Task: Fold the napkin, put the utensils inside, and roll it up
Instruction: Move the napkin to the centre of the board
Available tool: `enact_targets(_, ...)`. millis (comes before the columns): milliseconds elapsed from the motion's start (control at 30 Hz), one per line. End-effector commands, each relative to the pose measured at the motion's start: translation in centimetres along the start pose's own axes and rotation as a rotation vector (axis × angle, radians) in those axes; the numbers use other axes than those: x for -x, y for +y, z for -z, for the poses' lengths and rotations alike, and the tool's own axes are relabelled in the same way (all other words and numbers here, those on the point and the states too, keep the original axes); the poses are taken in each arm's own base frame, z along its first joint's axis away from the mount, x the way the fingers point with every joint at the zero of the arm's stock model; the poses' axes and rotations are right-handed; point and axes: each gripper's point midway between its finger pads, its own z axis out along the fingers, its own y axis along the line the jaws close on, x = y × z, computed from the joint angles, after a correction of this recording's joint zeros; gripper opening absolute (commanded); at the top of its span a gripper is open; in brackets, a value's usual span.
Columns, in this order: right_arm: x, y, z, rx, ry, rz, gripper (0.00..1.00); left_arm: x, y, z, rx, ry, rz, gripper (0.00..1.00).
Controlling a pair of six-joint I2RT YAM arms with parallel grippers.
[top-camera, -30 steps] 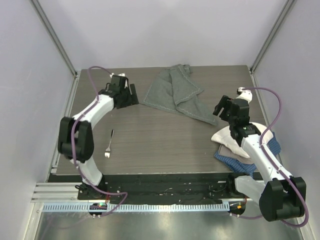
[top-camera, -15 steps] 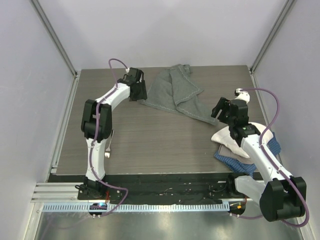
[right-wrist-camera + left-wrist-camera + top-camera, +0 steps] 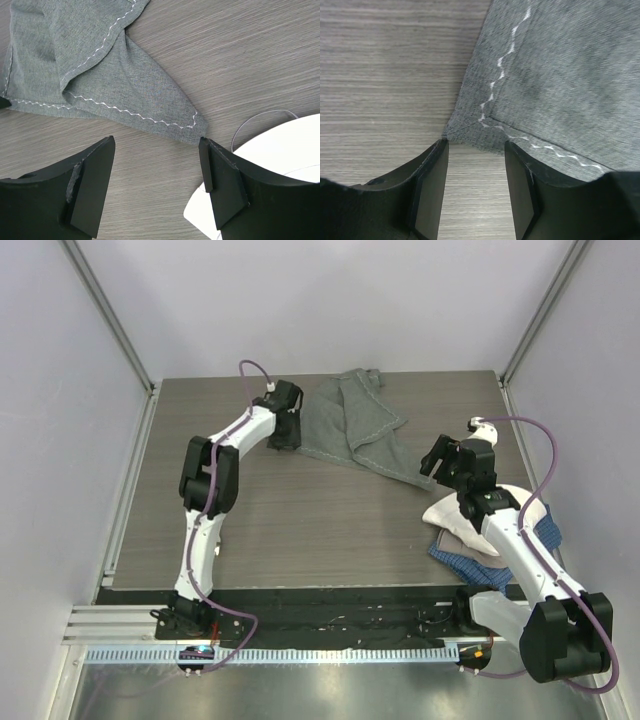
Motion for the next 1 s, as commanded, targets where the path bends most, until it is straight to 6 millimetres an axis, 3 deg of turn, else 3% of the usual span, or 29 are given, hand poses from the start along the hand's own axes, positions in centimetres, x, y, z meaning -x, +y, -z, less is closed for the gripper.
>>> enact_targets(0,1.4,1.1,0.1,0.033,-0.041,-0.013,0.76,0.5,0.7,0.0,0.048,-0.007,-0.018,0.53)
enact_targets(167,1.2,1.1,-0.1,0.036,-0.033,-0.011,0.76,0.8,0.9,-0.3,0.072,-0.033,-0.016,0.53)
enact_targets(500,0.8,1.4,-0.3,0.043,-0.020,-0.003,0.76,-0.4,0.6,-2.8,0.069,0.009,-0.026,0.49)
enact_targets(667,0.6,1.5,-0.3,0.046,-0.014,0.008,0.76,-0.7,0.7,-3.4,0.070,0.017,-0.027,0.33)
enact_targets(867,-0.3,2.0,-0.3,0.059,0.013,0.038,0.74,0.3,0.3,-3.0,0.046,-0.012,-0.011,0.03)
enact_targets(967,-0.8,2.7,-0.4,0.074,0.030,0.055,0.72,2.0,0.2,-1.3,0.013,-0.067,0.019,0.00)
